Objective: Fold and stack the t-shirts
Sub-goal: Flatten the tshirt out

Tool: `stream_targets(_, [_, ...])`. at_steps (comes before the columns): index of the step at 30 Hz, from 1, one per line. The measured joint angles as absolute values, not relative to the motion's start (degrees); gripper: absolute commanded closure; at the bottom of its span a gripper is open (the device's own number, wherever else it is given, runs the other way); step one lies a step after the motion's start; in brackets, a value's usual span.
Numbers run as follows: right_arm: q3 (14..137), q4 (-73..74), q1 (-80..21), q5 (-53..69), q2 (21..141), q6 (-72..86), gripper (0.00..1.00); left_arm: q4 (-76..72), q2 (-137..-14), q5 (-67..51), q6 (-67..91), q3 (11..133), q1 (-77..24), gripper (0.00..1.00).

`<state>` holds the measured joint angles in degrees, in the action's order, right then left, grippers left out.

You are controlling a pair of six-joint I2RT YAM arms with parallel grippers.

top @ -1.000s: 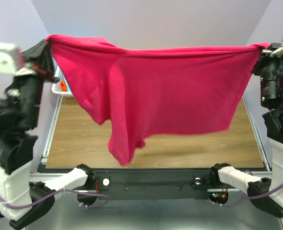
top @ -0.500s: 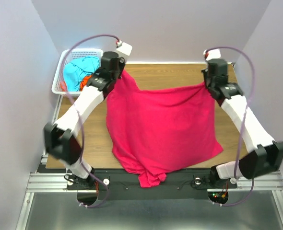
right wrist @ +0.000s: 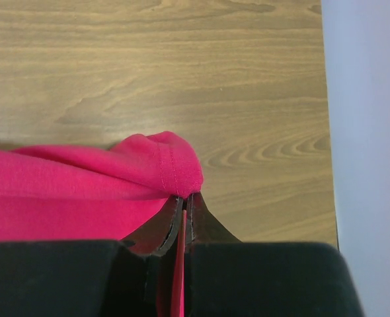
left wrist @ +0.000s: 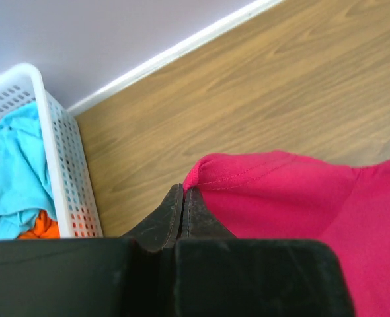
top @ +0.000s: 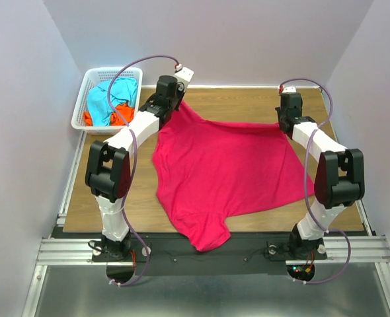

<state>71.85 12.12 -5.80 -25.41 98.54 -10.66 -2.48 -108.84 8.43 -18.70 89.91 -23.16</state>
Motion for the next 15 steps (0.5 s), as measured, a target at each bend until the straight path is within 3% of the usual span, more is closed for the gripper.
stream_targets(15, [81.30, 6.72, -3.36, -24.18, 108.20, -10.31, 0.99, -7.14, -116.55, 7.75, -18.59, 99.15, -22.13, 1.00])
